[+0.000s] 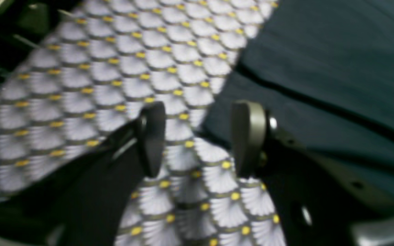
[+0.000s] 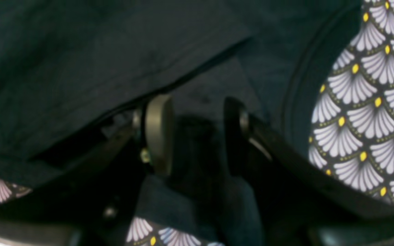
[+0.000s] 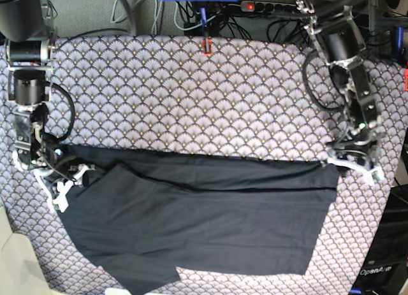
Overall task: Fold the T-shirt properly
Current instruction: 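Lower the held shoulder edge onto the shirt body and release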
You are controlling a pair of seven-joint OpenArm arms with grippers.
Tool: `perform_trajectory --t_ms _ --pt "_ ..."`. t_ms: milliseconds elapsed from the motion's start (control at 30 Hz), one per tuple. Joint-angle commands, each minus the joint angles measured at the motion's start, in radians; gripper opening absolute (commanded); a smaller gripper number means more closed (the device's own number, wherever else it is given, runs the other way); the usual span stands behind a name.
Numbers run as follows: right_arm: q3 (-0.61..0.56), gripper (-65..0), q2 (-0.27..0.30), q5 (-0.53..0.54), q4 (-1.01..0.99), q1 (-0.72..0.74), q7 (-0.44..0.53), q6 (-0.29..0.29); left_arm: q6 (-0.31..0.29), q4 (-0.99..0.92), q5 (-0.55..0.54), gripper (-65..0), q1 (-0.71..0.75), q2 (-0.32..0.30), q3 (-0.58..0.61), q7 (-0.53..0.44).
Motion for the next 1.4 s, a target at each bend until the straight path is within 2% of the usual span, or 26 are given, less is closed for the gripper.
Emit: perform_trajectory --t_ms 0,200,267,467,633,833,1000,1200,1367 --pt "0.005 -36.8 0.017 0.011 0.013 0.025 0.017 0.004 -0.001 -0.011 0.0 -33.9 -0.036 -0.01 -0.005 -0.02" --pt "0.005 -24.0 0.029 0.012 0.018 -0.01 0.02 0.004 -0.004 -0.084 -0.003 -33.9 -0.045 -0.012 -0.005 -0.024" --pt "0.007 -21.5 0.031 0.012 0.018 -0.01 0.022 0.004 -0.004 -0.092 -0.003 -33.9 -0.045 -0.012 -0.005 -0.026" --pt "0.091 -21.3 0.043 0.012 0.018 -0.025 0.023 0.004 -0.004 -0.097 -0.003 -33.9 -0.045 -0.012 -0.005 -0.03" --pt "0.091 -21.3 0.049 0.012 0.019 -0.044 0.023 0.004 0.0 -0.1 -0.001 -33.9 -0.047 -0.007 -0.004 -0.096" --pt "0.091 -21.3 0.057 0.012 0.019 -0.056 0.023 0.004 0.002 -0.221 -0.001 -33.9 -0.093 -0.01 -0.004 -0.108" --pt "0.091 -21.3 0.06 0.012 0.059 -0.096 0.023 0.004 0.002 -0.293 -0.001 -33.9 -0.105 -0.01 -0.001 -0.188" --pt "0.093 -21.3 0.057 0.012 0.186 -0.173 0.022 0.003 0.002 -0.338 0.0 -34.1 -0.134 -0.005 0.001 -0.202" --pt "0.093 -21.4 0.057 0.012 0.199 -0.186 0.022 0.003 -0.001 -0.339 -0.003 -34.2 -0.139 -0.004 0.001 -0.202"
